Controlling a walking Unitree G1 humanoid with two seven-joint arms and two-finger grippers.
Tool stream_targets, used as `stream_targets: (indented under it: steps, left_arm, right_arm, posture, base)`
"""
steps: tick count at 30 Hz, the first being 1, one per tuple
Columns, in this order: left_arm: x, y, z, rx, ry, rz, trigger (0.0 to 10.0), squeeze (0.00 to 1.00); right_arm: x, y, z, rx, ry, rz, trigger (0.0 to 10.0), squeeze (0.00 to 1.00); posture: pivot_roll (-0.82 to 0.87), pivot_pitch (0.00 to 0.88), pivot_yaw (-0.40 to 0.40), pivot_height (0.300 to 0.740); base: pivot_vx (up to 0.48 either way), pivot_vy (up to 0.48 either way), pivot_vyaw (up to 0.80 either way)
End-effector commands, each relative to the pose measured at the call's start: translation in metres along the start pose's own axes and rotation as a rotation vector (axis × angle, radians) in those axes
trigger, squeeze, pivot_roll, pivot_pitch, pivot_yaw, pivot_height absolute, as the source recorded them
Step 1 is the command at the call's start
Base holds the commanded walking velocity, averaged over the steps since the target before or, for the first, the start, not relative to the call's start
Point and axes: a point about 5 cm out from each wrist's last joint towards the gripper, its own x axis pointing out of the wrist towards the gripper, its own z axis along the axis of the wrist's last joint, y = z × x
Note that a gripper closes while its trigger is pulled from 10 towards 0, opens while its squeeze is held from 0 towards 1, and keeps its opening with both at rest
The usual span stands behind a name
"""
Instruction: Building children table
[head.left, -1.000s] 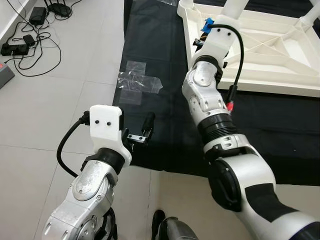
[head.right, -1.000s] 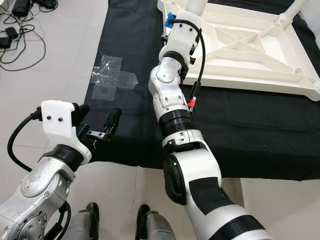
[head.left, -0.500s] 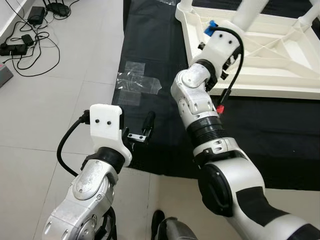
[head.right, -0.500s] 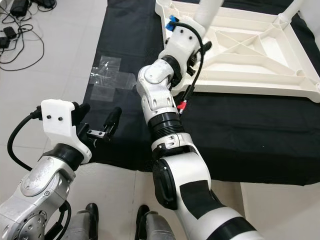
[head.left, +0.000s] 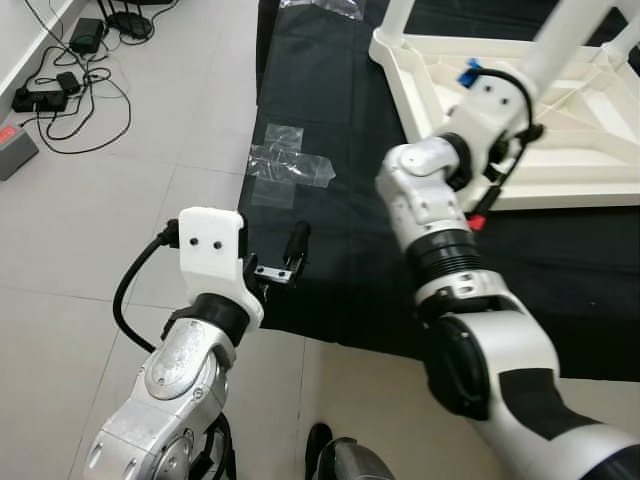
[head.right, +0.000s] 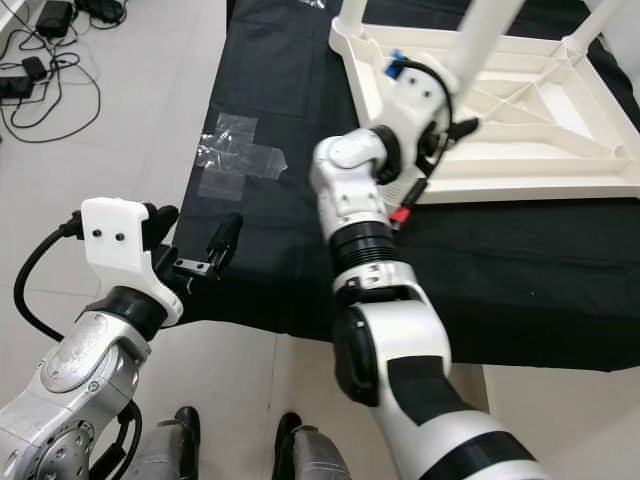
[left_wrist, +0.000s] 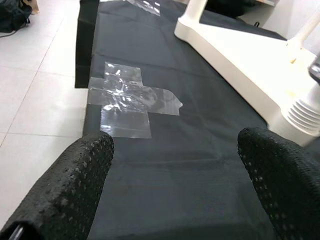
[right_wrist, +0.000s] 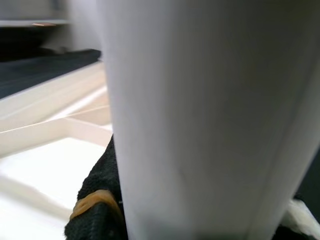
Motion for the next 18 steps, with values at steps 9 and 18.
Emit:
stream_targets:
  steps: [9,18]
  left_arm:
    - [0.001,0.0,-0.004,0.006,0.016,-0.004,10.0,0.0]
    - [0.002,0.0,-0.005,0.006,0.016,-0.008,10.0,0.0]
  right_arm:
    - [0.031,-0.043,-0.056,-0.134,0.215,-0.228,10.0,0.0]
    - [0.018,-0.026,-0.05,-0.058,0.249,-0.119,10.0,0.0]
  posture:
    - [0.06,0.353,-0.174,0.74]
    - [0.05,0.359,-0.17,0.74]
  base:
    - [0.0,0.0,0.0]
    - [0.0,0.0,0.0]
